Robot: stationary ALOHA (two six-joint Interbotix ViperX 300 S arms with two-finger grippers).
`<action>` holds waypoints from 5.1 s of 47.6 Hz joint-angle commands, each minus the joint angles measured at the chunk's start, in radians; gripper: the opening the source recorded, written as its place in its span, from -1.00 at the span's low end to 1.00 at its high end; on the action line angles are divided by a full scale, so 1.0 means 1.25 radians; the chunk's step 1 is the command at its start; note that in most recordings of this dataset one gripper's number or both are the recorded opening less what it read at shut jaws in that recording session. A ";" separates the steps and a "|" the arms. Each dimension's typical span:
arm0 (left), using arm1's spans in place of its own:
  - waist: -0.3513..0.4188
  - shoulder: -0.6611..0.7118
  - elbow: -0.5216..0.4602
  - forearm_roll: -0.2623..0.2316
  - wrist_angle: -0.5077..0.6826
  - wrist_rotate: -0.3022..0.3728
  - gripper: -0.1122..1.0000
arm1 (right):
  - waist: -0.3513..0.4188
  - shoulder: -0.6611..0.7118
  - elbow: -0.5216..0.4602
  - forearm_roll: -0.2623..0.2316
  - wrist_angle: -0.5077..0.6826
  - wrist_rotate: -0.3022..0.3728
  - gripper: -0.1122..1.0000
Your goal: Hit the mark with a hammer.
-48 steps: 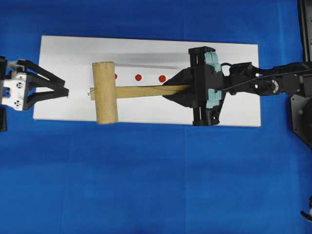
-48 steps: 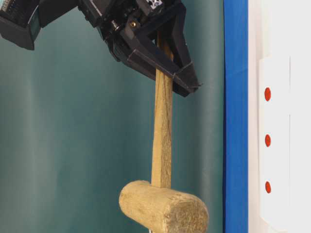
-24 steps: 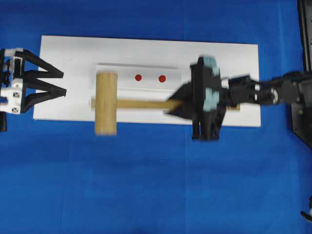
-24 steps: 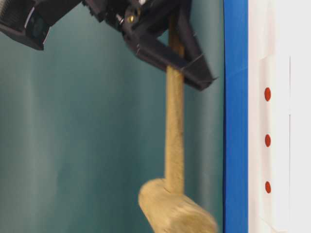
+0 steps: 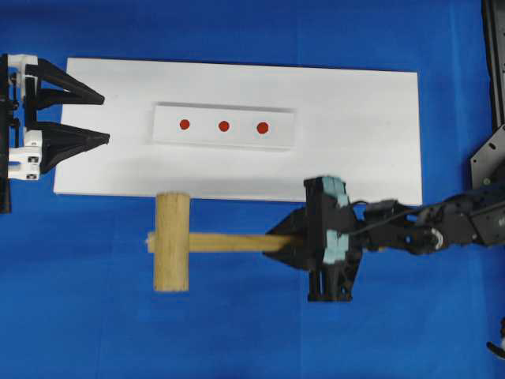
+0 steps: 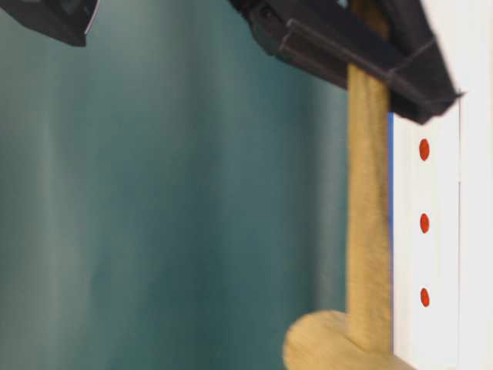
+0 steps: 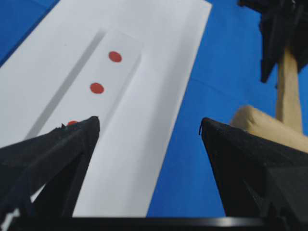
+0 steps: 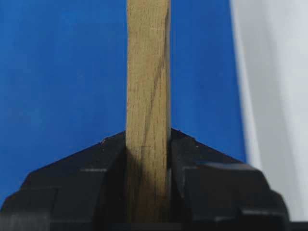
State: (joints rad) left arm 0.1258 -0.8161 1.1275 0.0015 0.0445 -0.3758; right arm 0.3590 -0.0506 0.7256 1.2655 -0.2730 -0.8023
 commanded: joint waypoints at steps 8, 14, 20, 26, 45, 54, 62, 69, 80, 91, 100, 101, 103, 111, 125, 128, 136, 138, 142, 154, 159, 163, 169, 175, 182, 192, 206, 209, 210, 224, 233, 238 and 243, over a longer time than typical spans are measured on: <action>0.002 0.000 -0.009 -0.002 -0.006 0.002 0.69 | 0.015 0.007 -0.032 0.015 -0.012 -0.002 -0.69; 0.002 0.000 -0.007 -0.004 -0.006 0.001 0.69 | 0.015 0.026 -0.033 0.025 -0.012 -0.002 -0.69; 0.002 0.000 -0.006 -0.002 -0.006 0.002 0.69 | 0.015 0.063 -0.044 0.042 -0.004 -0.002 -0.69; 0.002 0.000 -0.002 -0.004 -0.006 0.002 0.69 | 0.015 0.104 -0.061 0.044 0.013 -0.002 -0.69; 0.002 0.000 0.007 -0.002 -0.006 0.002 0.69 | 0.015 0.209 -0.108 0.045 0.042 -0.002 -0.69; 0.002 -0.001 0.007 -0.004 -0.007 0.004 0.69 | 0.013 0.221 -0.112 0.045 0.036 -0.002 -0.69; 0.004 -0.001 0.007 -0.004 -0.007 0.004 0.69 | 0.007 0.222 -0.109 0.045 0.027 -0.007 -0.69; 0.004 -0.001 0.007 -0.004 -0.007 0.002 0.69 | 0.005 0.226 -0.113 0.045 0.026 -0.007 -0.69; 0.004 -0.001 0.009 -0.004 -0.006 0.004 0.69 | 0.004 0.233 -0.115 0.045 0.026 -0.007 -0.68; 0.004 -0.001 0.009 -0.004 -0.007 0.002 0.69 | 0.004 0.242 -0.115 0.045 0.006 -0.002 0.11; 0.004 -0.001 0.010 -0.004 -0.002 0.002 0.69 | 0.004 0.242 -0.115 0.045 -0.011 -0.002 0.82; 0.004 -0.001 0.010 -0.004 -0.002 0.002 0.69 | 0.004 0.242 -0.115 0.047 -0.011 -0.002 0.80; 0.005 -0.001 0.010 -0.004 -0.002 0.001 0.69 | 0.004 0.242 -0.115 0.047 -0.011 -0.002 0.76; 0.005 -0.001 0.010 -0.004 0.000 -0.002 0.69 | 0.004 0.202 -0.115 0.045 -0.007 -0.009 0.69; 0.002 -0.001 0.009 -0.004 0.000 -0.001 0.69 | 0.004 0.032 -0.079 0.036 -0.007 -0.069 0.69; 0.000 -0.002 0.007 -0.004 -0.001 0.001 0.69 | 0.004 -0.005 -0.065 0.036 -0.010 -0.086 0.68; -0.005 -0.011 0.010 -0.004 0.000 0.007 0.69 | -0.016 -0.055 -0.034 0.036 -0.011 -0.094 0.68; -0.005 -0.012 0.010 -0.004 -0.001 0.009 0.69 | -0.027 -0.061 -0.029 0.036 -0.011 -0.098 0.68; -0.005 -0.016 0.010 -0.004 -0.002 0.010 0.69 | -0.058 -0.066 -0.022 0.036 -0.010 -0.113 0.68; -0.004 -0.020 0.010 -0.002 -0.004 0.056 0.69 | -0.201 -0.085 -0.015 0.034 0.044 -0.194 0.69; -0.004 -0.020 0.010 -0.002 -0.005 0.081 0.69 | -0.264 -0.087 -0.016 0.034 0.099 -0.222 0.69; -0.004 -0.020 0.010 -0.002 -0.005 0.093 0.69 | -0.292 -0.088 -0.020 0.034 0.133 -0.236 0.69; -0.006 -0.029 0.011 -0.002 -0.005 0.112 0.69 | -0.299 -0.108 -0.016 0.033 0.156 -0.249 0.69; -0.021 -0.056 0.013 -0.002 -0.002 0.151 0.69 | -0.299 -0.168 0.011 0.033 0.160 -0.259 0.68; -0.040 -0.097 0.016 -0.002 0.000 0.196 0.67 | -0.302 -0.280 0.077 0.025 0.160 -0.263 0.68; -0.053 -0.146 0.032 -0.002 0.000 0.242 0.67 | -0.302 -0.460 0.179 0.022 0.161 -0.259 0.68; -0.067 -0.204 0.060 -0.002 0.023 0.322 0.66 | -0.302 -0.680 0.315 0.022 0.161 -0.263 0.68; -0.066 -0.218 0.067 -0.002 0.023 0.328 0.66 | -0.302 -0.722 0.349 0.022 0.161 -0.263 0.68; -0.066 -0.223 0.070 -0.002 0.025 0.329 0.66 | -0.302 -0.731 0.357 0.022 0.161 -0.263 0.68; -0.066 -0.297 0.134 -0.004 0.025 0.331 0.66 | -0.302 -0.804 0.480 0.031 0.150 -0.260 0.68; -0.066 -0.310 0.160 -0.004 0.021 0.331 0.66 | -0.302 -0.805 0.507 0.034 0.144 -0.260 0.66; -0.066 -0.310 0.164 -0.004 0.020 0.331 0.66 | -0.302 -0.803 0.512 0.034 0.142 -0.260 0.65; -0.066 -0.310 0.169 -0.004 0.018 0.330 0.66 | -0.302 -0.801 0.514 0.033 0.142 -0.260 0.63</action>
State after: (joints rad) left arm 0.0445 -1.2118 1.3468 -0.0031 0.0767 0.0368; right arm -0.0169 -1.0615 1.3790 1.3054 -0.0905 -1.1290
